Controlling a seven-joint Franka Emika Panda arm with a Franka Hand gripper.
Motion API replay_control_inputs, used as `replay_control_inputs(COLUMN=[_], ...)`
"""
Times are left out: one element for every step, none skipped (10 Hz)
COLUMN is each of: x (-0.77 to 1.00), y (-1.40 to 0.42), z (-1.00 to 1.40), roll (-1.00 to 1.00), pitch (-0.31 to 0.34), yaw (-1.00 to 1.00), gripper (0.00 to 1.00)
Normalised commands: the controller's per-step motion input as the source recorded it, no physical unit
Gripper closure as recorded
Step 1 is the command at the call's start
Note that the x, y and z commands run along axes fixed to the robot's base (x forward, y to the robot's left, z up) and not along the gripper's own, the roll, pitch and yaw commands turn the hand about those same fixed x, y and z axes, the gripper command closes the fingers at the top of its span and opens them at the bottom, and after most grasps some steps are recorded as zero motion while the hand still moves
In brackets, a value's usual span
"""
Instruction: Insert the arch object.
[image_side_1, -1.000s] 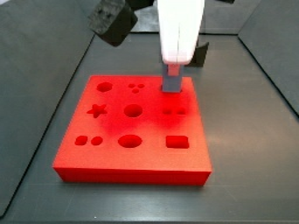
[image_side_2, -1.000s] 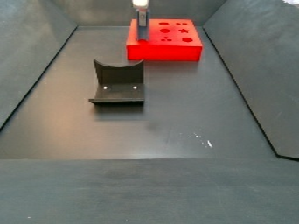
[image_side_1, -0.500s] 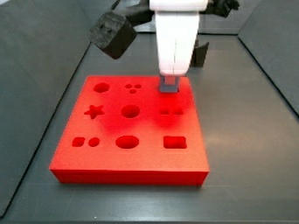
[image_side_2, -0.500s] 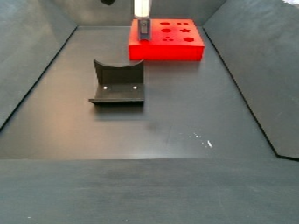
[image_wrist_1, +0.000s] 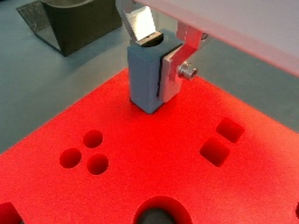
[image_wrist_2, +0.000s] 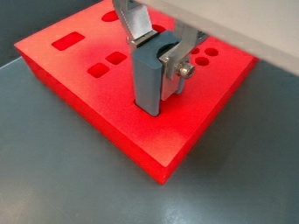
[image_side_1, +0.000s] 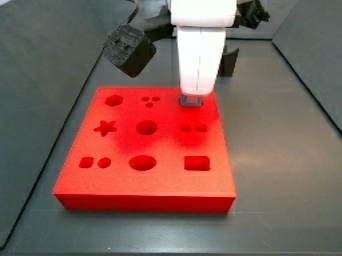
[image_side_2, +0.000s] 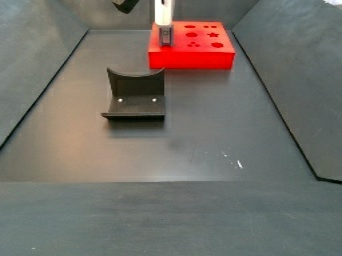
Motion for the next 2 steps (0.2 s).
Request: replay_control_inputs(x=[0.02,0.00], y=[0.00,0.00], z=[-0.29,0.00], roll=[0.01,0.00], pitch=[-0.010,0.000], yaw=[0.02,0.00], gripper=[1.00,1.00])
